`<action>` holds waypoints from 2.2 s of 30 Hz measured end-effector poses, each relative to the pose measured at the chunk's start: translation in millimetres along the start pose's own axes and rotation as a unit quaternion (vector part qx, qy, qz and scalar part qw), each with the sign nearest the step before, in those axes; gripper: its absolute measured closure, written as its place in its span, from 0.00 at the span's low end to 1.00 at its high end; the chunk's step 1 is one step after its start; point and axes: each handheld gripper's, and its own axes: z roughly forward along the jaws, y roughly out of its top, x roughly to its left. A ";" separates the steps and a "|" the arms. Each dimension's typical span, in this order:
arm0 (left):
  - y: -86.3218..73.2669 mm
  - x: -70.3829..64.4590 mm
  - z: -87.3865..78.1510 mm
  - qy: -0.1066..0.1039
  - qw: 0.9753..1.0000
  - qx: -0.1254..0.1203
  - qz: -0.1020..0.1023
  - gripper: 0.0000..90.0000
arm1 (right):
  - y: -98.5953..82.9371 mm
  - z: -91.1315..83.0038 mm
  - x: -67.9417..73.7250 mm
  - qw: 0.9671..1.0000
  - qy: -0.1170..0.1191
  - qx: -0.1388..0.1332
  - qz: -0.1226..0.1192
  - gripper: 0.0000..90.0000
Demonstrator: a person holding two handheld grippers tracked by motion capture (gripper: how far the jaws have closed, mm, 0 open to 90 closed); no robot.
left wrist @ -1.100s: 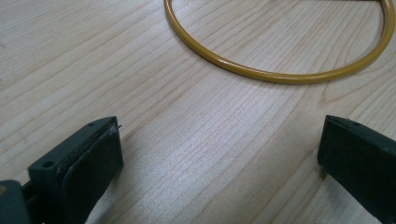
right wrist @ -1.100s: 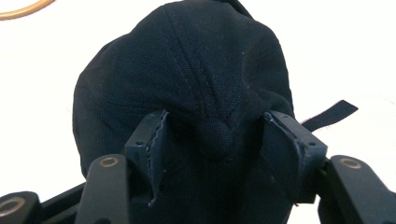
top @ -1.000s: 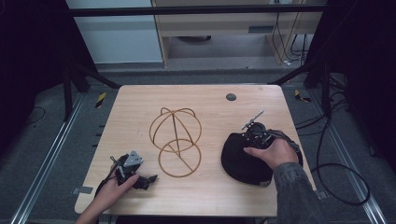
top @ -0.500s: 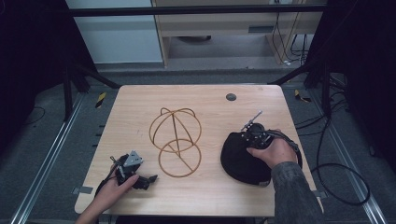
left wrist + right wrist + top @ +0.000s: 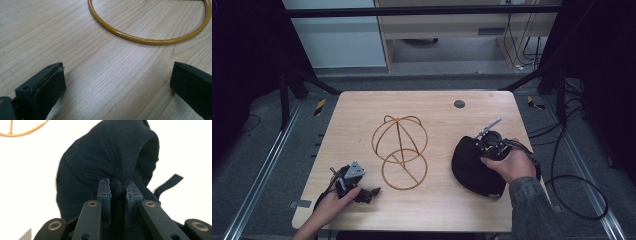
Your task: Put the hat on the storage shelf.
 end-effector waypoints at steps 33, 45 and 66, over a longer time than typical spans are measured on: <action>-0.2 -0.2 -0.2 0.000 1.000 0.000 0.001 0.00 | -15.5 -57.3 20.0 0.983 0.035 -0.178 0.034 0.87; -0.2 -0.2 -0.2 0.000 1.000 0.000 0.001 0.00 | -20.4 -64.5 33.2 0.981 0.042 -0.189 0.023 0.87; -0.3 -0.5 0.0 0.001 1.000 -0.002 0.000 0.00 | -21.1 -100.1 65.3 0.973 0.059 -0.223 0.005 0.87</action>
